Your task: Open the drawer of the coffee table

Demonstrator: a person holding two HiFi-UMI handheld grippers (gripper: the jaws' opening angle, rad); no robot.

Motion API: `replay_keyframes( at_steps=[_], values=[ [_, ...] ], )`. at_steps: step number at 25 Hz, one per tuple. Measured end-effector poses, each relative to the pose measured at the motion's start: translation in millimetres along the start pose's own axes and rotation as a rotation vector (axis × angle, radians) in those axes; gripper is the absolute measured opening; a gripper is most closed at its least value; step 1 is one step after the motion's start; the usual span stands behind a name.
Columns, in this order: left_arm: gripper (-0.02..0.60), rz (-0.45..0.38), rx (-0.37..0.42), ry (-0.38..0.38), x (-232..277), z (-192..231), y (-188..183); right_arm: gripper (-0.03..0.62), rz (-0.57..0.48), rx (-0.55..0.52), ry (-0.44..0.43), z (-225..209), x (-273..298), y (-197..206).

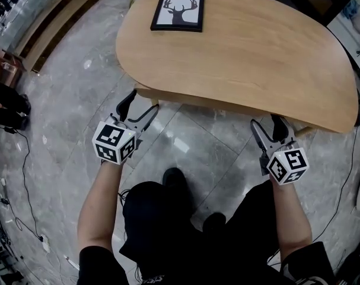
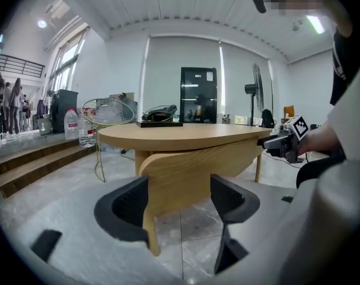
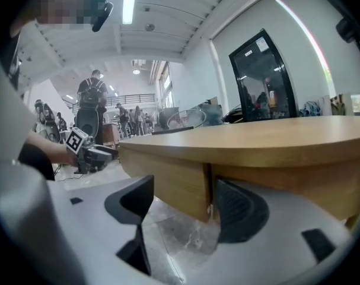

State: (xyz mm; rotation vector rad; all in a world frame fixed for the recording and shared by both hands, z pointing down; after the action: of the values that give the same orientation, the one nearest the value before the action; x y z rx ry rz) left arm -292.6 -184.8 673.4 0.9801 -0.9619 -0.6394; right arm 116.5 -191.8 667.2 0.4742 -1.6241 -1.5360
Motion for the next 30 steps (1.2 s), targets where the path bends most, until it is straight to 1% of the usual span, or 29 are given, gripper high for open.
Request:
replay_keyframes(
  at_steps=[5, 6, 8, 9, 12, 13, 14, 16, 18, 21, 23, 24, 26, 30],
  values=[
    [0.322, 0.006, 0.05, -0.018, 2.0, 1.7, -0.8, 0.319, 0.002, -0.028, -0.006, 0.9, 3.1, -1.9],
    [0.323, 0.005, 0.046, -0.022, 1.7, 1.4, -0.3, 0.317, 0.001, -0.03, -0.011, 3.8, 4.2, -3.3],
    [0.331, -0.003, 0.018, -0.029, -0.1, 2.0, 1.0, 0.346, 0.004, -0.035, -0.003, 9.1, 6.2, -5.4],
    [0.331, -0.006, 0.009, -0.032, -0.5, 3.3, 0.8, 0.345, 0.002, -0.033, 0.006, 9.9, 7.2, -5.8],
    [0.317, 0.0, 0.032, -0.043, 0.8, 7.8, -2.0, 0.324, -0.015, -0.015, 0.015, 7.5, 8.4, -5.4],
    [0.321, -0.003, 0.037, -0.053, 0.6, 10.3, -3.6, 0.315, -0.017, -0.015, 0.013, 6.5, 8.6, -5.3],
    [0.346, -0.011, 0.033, -0.065, -0.2, 13.8, -5.5, 0.305, -0.016, -0.018, 0.01, 5.6, 9.1, -5.3],
    [0.353, -0.024, 0.017, -0.076, -1.1, 20.3, -8.4, 0.291, -0.012, -0.023, 0.002, 4.0, 9.9, -5.6],
    [0.353, -0.012, 0.024, -0.064, 2.1, 22.8, -9.1, 0.287, -0.012, -0.02, -0.006, 1.9, 9.8, -6.2],
    [0.356, 0.011, 0.043, -0.038, 10.8, 22.3, -9.4, 0.26, -0.019, 0.002, -0.016, -2.7, 9.9, -6.0],
    [0.355, 0.015, 0.031, -0.016, 14.4, 18.7, -7.9, 0.252, -0.023, 0.017, -0.022, -3.1, 9.0, -5.7],
    [0.371, 0.014, 0.021, -0.01, 14.8, 16.7, -7.1, 0.253, -0.025, 0.02, -0.025, -2.3, 8.1, -5.8],
    [0.371, 0.013, 0.002, -0.008, 13.2, 14.3, -6.9, 0.261, -0.03, 0.02, -0.027, -0.2, 6.0, -6.1],
    [0.37, 0.02, -0.011, -0.015, 7.6, 10.6, -5.2, 0.227, -0.039, 0.02, -0.014, 1.3, -0.6, -3.7]
  ],
)
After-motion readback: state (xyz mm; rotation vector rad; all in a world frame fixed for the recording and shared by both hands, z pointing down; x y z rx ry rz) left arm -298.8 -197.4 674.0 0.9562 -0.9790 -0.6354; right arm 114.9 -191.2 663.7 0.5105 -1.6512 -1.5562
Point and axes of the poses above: the fingertips, and each gripper's own axes: x forward along the fingers, z to its left, y out of its underside, the point moved 7 cm from there along -x, backward along the fingers, and after that the axes turned 13 degrees about -x, right-handed, at the moved point
